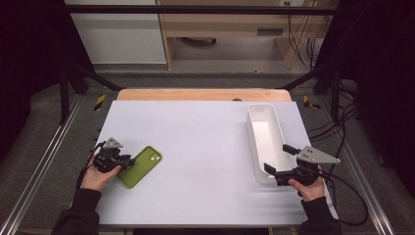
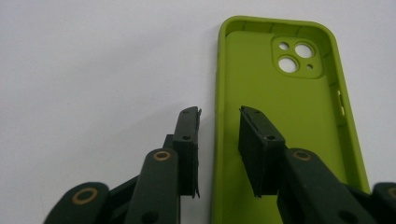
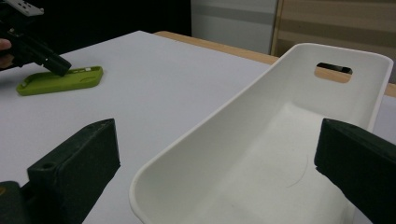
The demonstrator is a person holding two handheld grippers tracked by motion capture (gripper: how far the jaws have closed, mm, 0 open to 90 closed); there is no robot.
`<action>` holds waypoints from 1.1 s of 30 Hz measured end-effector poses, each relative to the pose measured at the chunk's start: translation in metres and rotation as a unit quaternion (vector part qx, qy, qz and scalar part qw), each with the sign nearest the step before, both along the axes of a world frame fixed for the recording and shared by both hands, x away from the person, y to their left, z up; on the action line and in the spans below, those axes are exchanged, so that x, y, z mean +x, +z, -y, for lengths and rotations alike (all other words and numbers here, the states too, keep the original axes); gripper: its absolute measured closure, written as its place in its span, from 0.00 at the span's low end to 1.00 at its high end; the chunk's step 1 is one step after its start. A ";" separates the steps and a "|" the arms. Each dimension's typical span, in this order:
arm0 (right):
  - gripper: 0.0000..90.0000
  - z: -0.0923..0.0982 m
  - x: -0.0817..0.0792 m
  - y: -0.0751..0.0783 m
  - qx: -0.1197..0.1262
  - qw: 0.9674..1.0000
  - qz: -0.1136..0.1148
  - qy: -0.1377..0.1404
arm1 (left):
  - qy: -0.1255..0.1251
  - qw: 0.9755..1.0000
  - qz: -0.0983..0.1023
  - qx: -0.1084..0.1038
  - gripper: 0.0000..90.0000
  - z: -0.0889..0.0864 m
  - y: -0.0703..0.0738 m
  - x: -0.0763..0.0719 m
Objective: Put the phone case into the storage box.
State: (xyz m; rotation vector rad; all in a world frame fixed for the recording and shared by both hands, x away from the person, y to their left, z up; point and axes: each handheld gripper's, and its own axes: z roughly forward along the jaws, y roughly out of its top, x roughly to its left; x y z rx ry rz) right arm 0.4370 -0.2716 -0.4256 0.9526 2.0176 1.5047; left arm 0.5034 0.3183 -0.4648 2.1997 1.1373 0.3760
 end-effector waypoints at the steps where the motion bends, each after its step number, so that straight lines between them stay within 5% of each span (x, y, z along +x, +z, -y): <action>1: 0.01 0.000 0.000 0.000 0.000 1.000 0.000 0.000 | 0.000 1.000 0.000 0.000 0.79 0.000 0.000 0.000; 14: 0.01 0.000 0.000 0.000 0.001 1.000 -0.001 0.000 | -0.003 1.000 -0.009 -0.003 0.88 0.001 0.000 0.000; 33: 0.01 0.000 0.000 0.001 0.002 1.000 0.000 0.001 | -0.007 1.000 0.004 0.016 0.97 0.002 0.001 0.000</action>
